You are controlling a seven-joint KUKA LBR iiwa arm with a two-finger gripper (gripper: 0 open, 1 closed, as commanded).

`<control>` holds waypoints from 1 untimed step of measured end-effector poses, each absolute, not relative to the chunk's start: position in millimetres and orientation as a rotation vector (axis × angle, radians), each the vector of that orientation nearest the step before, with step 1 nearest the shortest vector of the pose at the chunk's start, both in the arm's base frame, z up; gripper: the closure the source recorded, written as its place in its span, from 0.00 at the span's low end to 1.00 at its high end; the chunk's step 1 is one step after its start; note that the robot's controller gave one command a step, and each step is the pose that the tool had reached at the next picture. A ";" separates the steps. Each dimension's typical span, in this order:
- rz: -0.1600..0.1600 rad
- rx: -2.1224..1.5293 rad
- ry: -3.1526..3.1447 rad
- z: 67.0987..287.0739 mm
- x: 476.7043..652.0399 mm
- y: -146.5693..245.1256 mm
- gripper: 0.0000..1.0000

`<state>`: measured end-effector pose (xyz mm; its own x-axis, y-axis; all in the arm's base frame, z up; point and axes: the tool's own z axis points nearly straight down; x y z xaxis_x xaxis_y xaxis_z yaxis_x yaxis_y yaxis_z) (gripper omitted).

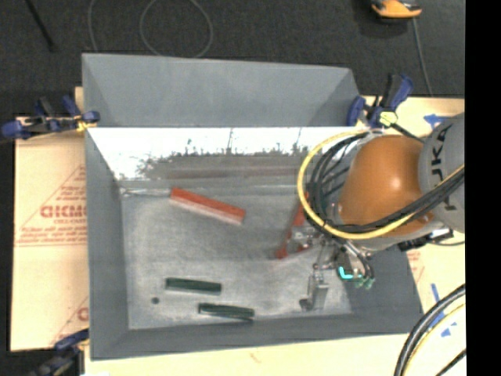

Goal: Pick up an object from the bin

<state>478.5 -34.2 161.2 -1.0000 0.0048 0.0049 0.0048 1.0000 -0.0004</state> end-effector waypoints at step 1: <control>0.001 -0.128 -3.144 75.9 538.7 -69.1 0.00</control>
Offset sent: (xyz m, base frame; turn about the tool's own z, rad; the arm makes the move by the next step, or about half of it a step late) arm 0.0582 -0.0333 -0.0827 0.0765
